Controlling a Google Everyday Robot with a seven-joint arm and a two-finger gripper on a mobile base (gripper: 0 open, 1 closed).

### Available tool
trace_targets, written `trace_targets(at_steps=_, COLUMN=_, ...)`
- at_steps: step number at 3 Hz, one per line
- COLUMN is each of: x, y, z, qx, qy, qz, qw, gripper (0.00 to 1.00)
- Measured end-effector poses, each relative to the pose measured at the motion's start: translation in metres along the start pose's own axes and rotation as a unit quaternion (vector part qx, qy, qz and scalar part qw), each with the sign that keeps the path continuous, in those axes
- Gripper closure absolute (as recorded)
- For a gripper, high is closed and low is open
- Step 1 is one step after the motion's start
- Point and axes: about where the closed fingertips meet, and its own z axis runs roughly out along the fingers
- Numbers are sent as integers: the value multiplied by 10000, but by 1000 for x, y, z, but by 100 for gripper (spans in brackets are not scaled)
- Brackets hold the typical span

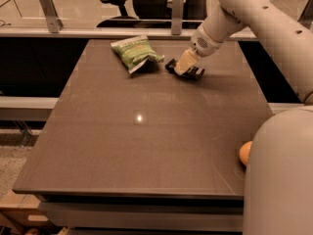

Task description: Move rxbar chocolate near green jalapeno chip bag

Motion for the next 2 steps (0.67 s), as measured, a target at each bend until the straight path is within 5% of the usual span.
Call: trace_targets(at_steps=2, x=0, y=1, z=7, qx=-45, qy=26, qz=-6, qw=10000, gripper=36)
